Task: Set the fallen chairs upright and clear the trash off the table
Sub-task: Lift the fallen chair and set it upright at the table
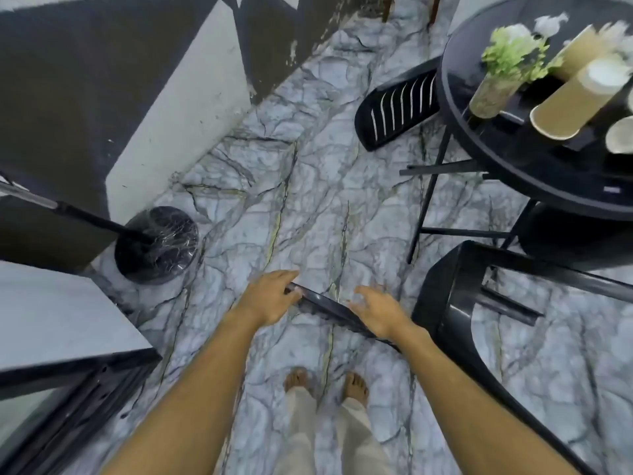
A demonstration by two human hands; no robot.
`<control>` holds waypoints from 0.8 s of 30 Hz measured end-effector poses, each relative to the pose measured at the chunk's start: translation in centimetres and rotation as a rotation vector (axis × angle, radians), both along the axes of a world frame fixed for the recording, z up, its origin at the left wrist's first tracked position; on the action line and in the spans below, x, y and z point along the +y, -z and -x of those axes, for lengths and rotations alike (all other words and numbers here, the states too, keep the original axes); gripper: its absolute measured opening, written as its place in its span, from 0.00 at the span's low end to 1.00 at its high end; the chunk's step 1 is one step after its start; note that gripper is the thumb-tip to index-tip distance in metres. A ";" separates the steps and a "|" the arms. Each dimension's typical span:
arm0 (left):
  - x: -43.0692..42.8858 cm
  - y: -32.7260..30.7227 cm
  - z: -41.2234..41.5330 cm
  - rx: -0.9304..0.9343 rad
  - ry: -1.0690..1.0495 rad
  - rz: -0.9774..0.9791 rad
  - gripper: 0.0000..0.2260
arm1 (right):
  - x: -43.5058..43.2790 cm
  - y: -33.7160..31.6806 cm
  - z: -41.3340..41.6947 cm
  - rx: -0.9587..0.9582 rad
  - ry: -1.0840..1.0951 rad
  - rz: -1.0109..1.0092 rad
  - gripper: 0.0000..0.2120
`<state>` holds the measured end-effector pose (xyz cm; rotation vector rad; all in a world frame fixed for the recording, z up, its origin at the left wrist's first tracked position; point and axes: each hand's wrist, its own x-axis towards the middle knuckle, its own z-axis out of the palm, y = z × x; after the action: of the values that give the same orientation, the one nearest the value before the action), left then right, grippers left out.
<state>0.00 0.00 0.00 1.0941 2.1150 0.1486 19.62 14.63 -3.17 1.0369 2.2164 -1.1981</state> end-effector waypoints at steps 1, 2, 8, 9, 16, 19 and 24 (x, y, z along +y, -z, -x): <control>0.3 0.5 0.3 -0.006 0.003 0.011 0.25 | -0.1 0.8 0.1 -0.020 0.016 0.011 0.19; 0.6 1.9 1.0 -0.008 0.006 0.017 0.25 | 0.0 2.1 0.3 -0.039 0.034 0.012 0.21; 2.2 10.7 4.2 -0.104 0.037 0.053 0.23 | -0.5 9.8 1.3 -0.089 0.132 0.060 0.22; 2.4 12.2 4.7 -0.112 0.043 0.056 0.23 | -0.5 11.2 1.5 -0.098 0.138 0.056 0.21; 2.0 21.3 6.5 -0.189 0.075 0.064 0.24 | -2.1 19.3 2.4 -0.119 0.179 0.021 0.24; 1.3 24.0 6.6 -0.274 0.070 0.047 0.21 | -2.8 21.6 2.6 -0.139 0.166 -0.018 0.26; 0.8 27.0 6.2 -0.274 0.027 -0.043 0.19 | -3.6 23.6 2.9 -0.109 0.192 -0.093 0.24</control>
<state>-6.16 0.78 -26.99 1.0615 1.8595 0.3148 16.75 11.06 -26.74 1.3450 2.1444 -1.0953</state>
